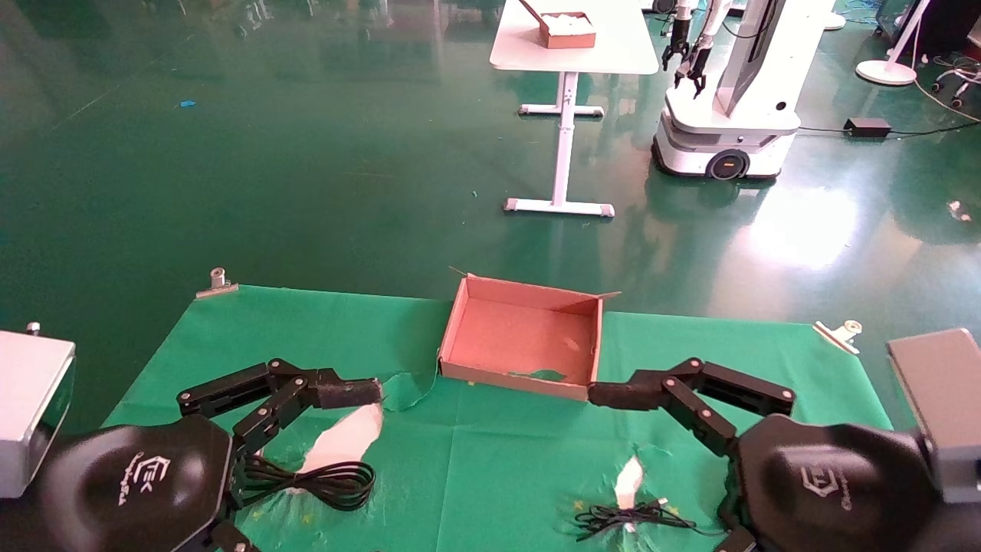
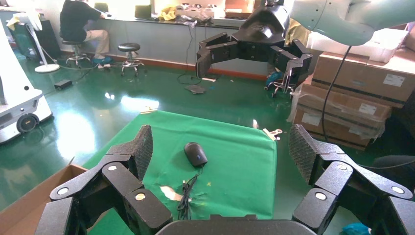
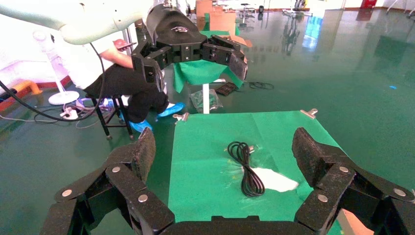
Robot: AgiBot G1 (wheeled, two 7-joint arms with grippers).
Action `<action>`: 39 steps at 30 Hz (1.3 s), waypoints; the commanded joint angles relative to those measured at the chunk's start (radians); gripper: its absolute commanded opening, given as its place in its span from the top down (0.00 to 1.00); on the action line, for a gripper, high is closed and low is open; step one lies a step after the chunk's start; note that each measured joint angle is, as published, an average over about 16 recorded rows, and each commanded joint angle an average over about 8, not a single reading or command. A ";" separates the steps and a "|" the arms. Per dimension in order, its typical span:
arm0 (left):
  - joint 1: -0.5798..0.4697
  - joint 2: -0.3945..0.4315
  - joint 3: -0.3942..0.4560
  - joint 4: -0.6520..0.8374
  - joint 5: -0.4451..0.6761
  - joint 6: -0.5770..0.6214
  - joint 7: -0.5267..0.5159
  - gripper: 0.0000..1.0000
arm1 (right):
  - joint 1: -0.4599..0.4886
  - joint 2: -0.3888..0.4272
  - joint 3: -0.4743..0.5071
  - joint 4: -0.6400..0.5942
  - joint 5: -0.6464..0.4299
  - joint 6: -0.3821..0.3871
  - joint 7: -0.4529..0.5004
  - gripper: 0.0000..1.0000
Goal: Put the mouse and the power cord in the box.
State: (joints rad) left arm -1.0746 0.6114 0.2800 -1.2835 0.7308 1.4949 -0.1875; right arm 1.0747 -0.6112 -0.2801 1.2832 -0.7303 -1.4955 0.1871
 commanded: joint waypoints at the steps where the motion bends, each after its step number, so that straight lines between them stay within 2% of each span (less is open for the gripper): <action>1: 0.000 0.000 0.000 0.000 0.000 0.000 0.000 0.00 | 0.000 0.000 0.000 0.000 0.000 0.000 0.000 0.00; 24: 0.000 0.000 0.000 0.000 0.000 0.000 0.000 0.00 | -0.001 0.002 0.001 0.002 0.003 -0.002 0.000 0.00; 28: -0.001 -0.005 0.011 -0.003 0.024 0.001 -0.006 0.00 | -0.006 0.011 -0.010 0.004 -0.031 -0.001 -0.009 0.00; 31: -0.022 -0.013 0.048 -0.014 0.112 -0.005 -0.029 0.00 | -0.004 0.027 -0.035 0.013 -0.126 0.010 -0.032 0.00; 33: -0.058 -0.013 0.094 -0.025 0.227 -0.010 -0.056 0.00 | 0.004 0.038 -0.059 0.027 -0.218 0.024 -0.055 0.00; 39: -0.270 0.070 0.286 -0.032 0.736 -0.014 -0.207 0.00 | 0.064 0.024 -0.141 0.057 -0.502 0.072 -0.089 0.00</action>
State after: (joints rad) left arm -1.3222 0.6801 0.5389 -1.3105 1.3962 1.4825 -0.3804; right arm 1.1317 -0.5876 -0.4108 1.3321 -1.1920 -1.4353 0.1143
